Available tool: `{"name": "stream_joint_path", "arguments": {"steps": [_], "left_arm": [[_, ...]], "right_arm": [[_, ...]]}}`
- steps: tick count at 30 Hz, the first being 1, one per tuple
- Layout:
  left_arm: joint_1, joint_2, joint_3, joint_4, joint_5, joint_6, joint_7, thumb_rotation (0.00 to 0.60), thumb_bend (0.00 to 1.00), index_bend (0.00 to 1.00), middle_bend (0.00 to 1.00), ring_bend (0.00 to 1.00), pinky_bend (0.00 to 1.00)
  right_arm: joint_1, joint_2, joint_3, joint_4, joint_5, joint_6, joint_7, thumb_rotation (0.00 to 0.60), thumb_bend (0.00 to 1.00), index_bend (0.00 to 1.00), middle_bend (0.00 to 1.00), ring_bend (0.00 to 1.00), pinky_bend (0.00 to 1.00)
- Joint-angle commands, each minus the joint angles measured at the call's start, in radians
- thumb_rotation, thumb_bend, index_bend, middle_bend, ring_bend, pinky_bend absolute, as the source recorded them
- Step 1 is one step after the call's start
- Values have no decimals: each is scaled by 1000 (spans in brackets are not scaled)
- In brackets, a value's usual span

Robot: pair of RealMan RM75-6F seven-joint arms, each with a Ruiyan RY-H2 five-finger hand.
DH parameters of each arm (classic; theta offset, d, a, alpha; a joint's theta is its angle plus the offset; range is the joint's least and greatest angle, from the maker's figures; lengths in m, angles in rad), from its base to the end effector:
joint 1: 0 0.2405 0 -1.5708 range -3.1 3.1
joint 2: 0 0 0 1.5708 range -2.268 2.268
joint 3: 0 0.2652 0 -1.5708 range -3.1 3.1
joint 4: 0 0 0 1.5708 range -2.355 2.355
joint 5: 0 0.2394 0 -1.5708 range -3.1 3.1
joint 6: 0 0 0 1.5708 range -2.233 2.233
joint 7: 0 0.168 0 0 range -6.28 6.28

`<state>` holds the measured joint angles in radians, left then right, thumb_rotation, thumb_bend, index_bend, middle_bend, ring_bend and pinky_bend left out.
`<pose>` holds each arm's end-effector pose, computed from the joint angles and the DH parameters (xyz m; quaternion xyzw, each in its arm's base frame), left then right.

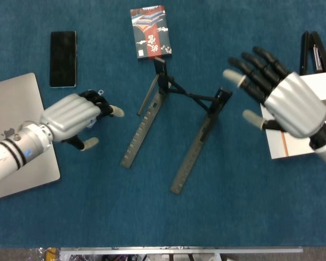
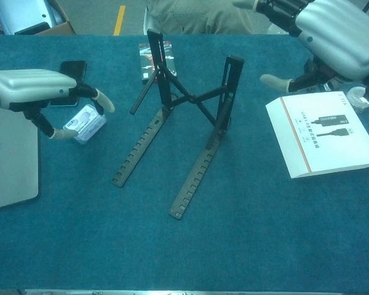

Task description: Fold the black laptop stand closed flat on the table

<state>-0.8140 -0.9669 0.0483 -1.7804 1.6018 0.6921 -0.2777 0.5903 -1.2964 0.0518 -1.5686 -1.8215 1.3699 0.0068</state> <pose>-0.1817 0.3230 0.0455 -0.8444 -0.3980 -0.2568 0.2500 -0.1429 -0.3045 0.0470 0.7537 -0.1931 0.5416 0.3182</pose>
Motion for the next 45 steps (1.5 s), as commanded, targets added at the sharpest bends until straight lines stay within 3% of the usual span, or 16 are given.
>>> {"name": "stream_joint_path", "arguments": {"steps": [1, 6, 13, 28, 45], "left_arm": [[29, 33, 13, -25, -28, 22, 34, 600, 358, 187, 249, 151, 115], [73, 79, 30, -53, -62, 53, 92, 600, 358, 187, 244, 150, 115], [128, 129, 47, -86, -109, 88, 167, 600, 358, 187, 236, 150, 115], [178, 161, 45, -114, -137, 104, 229, 600, 358, 187, 232, 150, 115], [198, 164, 31, -105, -121, 100, 216, 600, 358, 187, 227, 150, 115]], "right_arm": [[16, 28, -41, -35, -84, 30, 96, 600, 248, 0, 44, 0, 59], [46, 14, -72, -38, -138, 14, 186, 600, 249, 0, 44, 0, 59], [101, -16, -100, -45, -116, -95, 299, 600, 249, 0, 44, 0, 59], [163, -152, -149, 95, -38, -236, 508, 600, 251, 0, 44, 0, 59], [158, -219, -199, 231, 29, -301, 578, 600, 252, 0, 44, 0, 59]]}}
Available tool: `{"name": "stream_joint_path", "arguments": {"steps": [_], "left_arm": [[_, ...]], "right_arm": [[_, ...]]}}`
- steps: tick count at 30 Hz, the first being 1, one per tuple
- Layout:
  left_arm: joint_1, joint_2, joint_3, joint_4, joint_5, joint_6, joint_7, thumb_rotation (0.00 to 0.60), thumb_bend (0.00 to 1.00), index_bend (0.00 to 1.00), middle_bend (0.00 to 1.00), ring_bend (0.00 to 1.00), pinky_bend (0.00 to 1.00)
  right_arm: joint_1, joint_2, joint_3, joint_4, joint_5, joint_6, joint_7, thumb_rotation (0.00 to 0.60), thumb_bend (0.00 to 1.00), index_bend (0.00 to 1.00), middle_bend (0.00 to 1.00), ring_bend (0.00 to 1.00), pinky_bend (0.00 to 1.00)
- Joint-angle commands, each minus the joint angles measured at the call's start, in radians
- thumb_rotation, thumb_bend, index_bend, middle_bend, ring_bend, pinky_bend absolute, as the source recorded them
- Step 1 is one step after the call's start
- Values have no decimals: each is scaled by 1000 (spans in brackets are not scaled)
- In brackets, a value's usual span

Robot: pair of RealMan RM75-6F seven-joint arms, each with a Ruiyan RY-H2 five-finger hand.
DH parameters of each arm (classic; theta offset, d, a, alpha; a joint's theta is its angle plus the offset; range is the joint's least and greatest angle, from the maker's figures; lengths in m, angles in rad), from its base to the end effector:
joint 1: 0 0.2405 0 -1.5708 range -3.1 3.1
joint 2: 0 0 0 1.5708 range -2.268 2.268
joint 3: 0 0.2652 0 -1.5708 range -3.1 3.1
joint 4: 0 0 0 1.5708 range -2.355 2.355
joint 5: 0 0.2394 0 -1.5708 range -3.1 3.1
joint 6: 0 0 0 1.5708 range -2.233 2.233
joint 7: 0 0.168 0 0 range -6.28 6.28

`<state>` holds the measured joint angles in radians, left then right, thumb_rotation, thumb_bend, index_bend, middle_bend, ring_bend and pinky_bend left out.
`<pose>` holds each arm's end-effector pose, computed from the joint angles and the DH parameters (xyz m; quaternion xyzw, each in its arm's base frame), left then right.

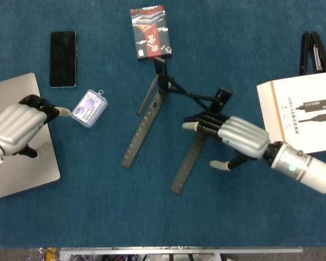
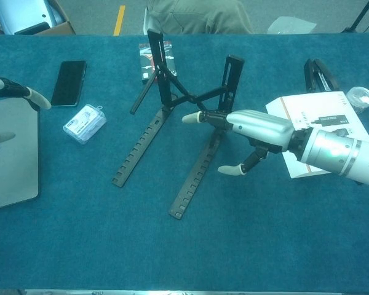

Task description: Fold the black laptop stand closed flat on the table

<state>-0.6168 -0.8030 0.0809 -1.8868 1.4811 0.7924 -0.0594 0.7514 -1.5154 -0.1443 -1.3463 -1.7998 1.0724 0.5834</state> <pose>-0.2429 0.2839 0.1017 -0.8055 -0.4158 -0.2171 0.3621 -0.1694 -0.2901 -0.0787 0.7868 -0.4438 0.4169 0.1008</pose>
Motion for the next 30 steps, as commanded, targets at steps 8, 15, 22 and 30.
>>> {"name": "stream_joint_path", "arguments": {"steps": [8, 15, 22, 30], "left_arm": [[6, -6, -8, 11, 7, -4, -12, 600, 358, 187, 225, 150, 115], [14, -2, -11, 12, 9, 0, -15, 600, 358, 187, 224, 149, 115], [27, 13, -10, 7, 10, 8, -14, 600, 358, 187, 224, 149, 115], [39, 37, -14, -14, 4, 19, 6, 600, 358, 187, 224, 150, 115]], "right_arm": [[-6, 6, 0, 25, 34, -17, -2, 600, 253, 0, 41, 0, 59], [17, -11, 8, 1, 3, 0, 8, 600, 253, 0, 38, 0, 59], [50, -48, 42, -5, -1, 0, 9, 600, 253, 0, 38, 0, 59], [110, -112, 112, 17, 27, -22, 40, 600, 253, 0, 36, 0, 59]]}}
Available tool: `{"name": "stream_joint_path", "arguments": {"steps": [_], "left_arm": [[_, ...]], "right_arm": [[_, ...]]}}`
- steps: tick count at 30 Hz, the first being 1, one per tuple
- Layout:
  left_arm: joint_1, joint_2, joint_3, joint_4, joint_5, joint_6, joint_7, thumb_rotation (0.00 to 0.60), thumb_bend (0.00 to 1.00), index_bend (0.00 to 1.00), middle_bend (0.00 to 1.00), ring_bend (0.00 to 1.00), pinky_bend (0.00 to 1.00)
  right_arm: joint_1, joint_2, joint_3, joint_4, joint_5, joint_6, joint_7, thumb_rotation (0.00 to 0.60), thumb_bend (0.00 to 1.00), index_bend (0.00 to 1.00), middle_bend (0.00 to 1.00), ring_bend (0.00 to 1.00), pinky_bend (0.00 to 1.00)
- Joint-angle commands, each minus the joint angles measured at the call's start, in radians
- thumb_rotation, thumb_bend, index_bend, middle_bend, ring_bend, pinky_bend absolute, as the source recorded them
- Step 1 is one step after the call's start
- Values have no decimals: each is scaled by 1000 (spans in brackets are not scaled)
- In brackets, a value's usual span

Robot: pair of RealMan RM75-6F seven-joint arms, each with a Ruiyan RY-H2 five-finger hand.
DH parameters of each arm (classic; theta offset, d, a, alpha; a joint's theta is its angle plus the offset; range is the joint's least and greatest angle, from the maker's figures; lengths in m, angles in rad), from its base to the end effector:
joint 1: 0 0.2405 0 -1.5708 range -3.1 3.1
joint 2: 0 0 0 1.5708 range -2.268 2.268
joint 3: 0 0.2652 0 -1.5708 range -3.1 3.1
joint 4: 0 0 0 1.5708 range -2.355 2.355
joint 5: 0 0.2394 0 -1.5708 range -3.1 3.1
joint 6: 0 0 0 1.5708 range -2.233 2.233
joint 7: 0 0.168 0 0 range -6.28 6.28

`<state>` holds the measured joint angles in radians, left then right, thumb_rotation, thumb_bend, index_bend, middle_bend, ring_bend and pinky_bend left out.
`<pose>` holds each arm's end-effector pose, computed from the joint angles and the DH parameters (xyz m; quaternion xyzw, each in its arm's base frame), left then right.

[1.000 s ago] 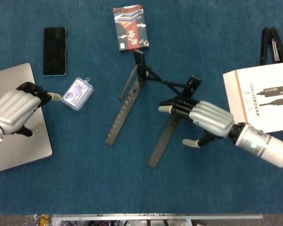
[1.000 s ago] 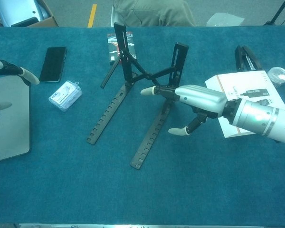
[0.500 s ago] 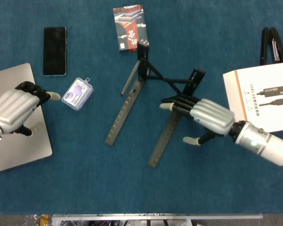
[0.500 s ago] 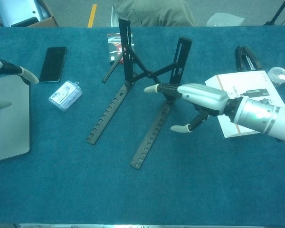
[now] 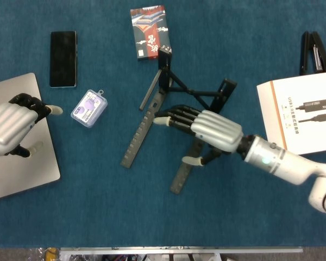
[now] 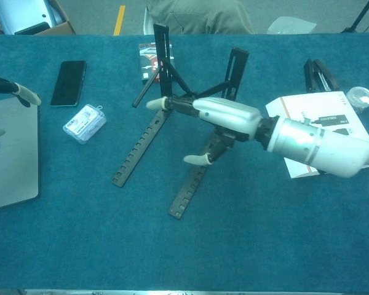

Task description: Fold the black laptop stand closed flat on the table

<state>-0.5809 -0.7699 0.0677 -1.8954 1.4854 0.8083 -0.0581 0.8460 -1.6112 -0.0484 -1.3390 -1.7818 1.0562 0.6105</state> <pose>-0.2491 0.2804 0.1146 -0.7974 -0.4164 -0.2171 0.3790 -0.1009 -0.3060 -0.0988 0.7711 -0.4297 0.4670 0.0522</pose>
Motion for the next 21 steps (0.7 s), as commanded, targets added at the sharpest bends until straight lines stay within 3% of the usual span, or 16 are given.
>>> {"name": "stream_joint_path", "arguments": {"steps": [1, 9, 21], "left_arm": [[5, 6, 0, -8, 0, 4, 7, 600, 358, 187, 224, 150, 115], [16, 22, -3, -29, -9, 7, 26, 600, 358, 187, 224, 149, 115], [32, 43, -5, -48, -10, 11, 37, 600, 358, 187, 223, 149, 115]], "right_arm": [[21, -23, 24, 14, 12, -7, 19, 600, 253, 0, 36, 0, 59], [71, -93, 75, 77, 39, -19, 46, 600, 253, 0, 35, 0, 59], [148, -210, 110, 219, 105, -124, 69, 600, 253, 0, 36, 0, 59]]}}
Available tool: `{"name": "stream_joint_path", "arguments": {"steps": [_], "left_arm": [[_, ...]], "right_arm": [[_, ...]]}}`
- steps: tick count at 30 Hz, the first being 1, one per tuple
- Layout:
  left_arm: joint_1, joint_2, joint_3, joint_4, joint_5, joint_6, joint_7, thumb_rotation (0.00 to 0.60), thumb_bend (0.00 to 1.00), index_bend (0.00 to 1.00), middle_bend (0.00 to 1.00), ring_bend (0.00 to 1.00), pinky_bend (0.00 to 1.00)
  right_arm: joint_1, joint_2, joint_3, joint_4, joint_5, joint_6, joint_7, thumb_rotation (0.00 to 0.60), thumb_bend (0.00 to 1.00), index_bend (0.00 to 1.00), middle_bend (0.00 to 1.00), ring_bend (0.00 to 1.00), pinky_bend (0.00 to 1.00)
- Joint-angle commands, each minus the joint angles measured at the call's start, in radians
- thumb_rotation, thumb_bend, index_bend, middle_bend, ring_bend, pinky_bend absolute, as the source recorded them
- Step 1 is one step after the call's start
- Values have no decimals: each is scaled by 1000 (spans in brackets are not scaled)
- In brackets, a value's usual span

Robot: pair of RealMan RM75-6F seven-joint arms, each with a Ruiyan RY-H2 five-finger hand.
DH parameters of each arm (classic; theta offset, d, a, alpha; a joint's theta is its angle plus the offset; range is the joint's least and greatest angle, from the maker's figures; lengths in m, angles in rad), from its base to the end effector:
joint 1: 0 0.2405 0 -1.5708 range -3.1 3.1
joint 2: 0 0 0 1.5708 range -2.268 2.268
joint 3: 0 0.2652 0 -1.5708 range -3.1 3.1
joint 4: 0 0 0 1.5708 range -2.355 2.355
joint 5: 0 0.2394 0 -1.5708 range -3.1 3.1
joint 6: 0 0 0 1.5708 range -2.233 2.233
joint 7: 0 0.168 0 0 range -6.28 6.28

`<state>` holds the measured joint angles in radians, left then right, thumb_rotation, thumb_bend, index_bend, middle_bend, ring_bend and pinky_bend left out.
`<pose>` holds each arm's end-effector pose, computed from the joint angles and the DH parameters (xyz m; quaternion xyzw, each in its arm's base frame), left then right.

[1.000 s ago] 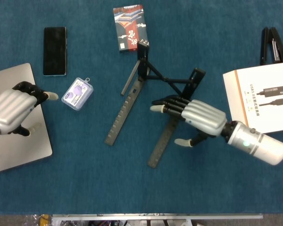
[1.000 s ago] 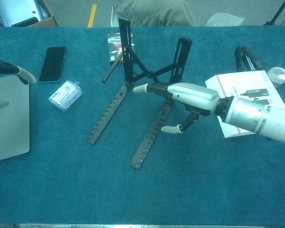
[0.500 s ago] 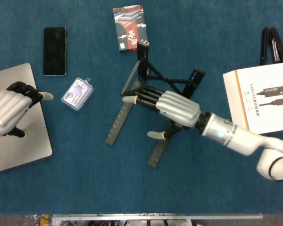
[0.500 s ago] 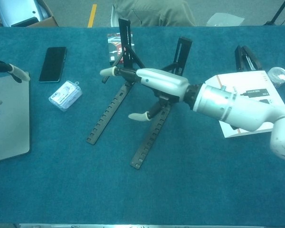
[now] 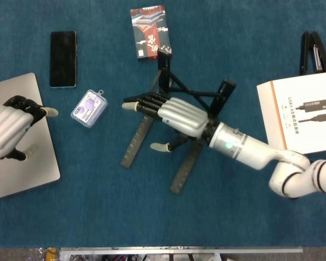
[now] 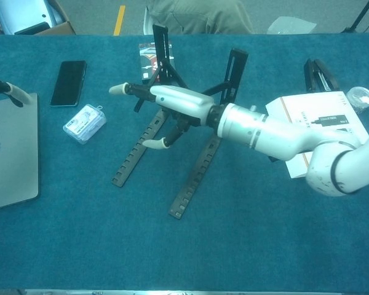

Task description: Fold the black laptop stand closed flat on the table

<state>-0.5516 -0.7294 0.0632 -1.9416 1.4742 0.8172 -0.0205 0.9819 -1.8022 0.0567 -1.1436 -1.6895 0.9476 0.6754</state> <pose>-0.2481 0.2707 0.1231 -0.7942 -0.4161 -0.2113 0.3892 -0.0448 -0.3426 -0.1465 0.7585 -0.4445 0.4744 0.0450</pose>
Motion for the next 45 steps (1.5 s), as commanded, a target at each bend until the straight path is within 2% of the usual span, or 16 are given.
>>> {"name": "stream_joint_path", "arguments": {"steps": [1, 10, 28, 37, 45], "left_arm": [[5, 4, 0, -2, 2, 5, -1, 600, 358, 187, 223, 149, 115], [15, 3, -2, 4, 20, 11, -14, 600, 358, 187, 215, 149, 115], [34, -8, -2, 30, 65, 38, -51, 600, 358, 187, 203, 140, 115], [36, -8, -6, 37, 71, 43, -54, 600, 358, 186, 201, 134, 115], [45, -12, -17, 43, 40, 58, -35, 600, 358, 186, 201, 134, 115]], "right_arm": [[13, -22, 4, 31, 16, -18, 2, 600, 252, 0, 36, 0, 59], [1, -25, -11, 68, 63, -53, -11, 600, 252, 0, 34, 0, 59], [-15, -53, -2, 139, 122, -88, -34, 600, 252, 0, 18, 0, 59], [-21, -4, -25, 66, 73, -36, 0, 600, 252, 0, 17, 0, 58], [-54, 120, -45, -92, -12, 121, -1, 600, 252, 0, 17, 0, 59]]}}
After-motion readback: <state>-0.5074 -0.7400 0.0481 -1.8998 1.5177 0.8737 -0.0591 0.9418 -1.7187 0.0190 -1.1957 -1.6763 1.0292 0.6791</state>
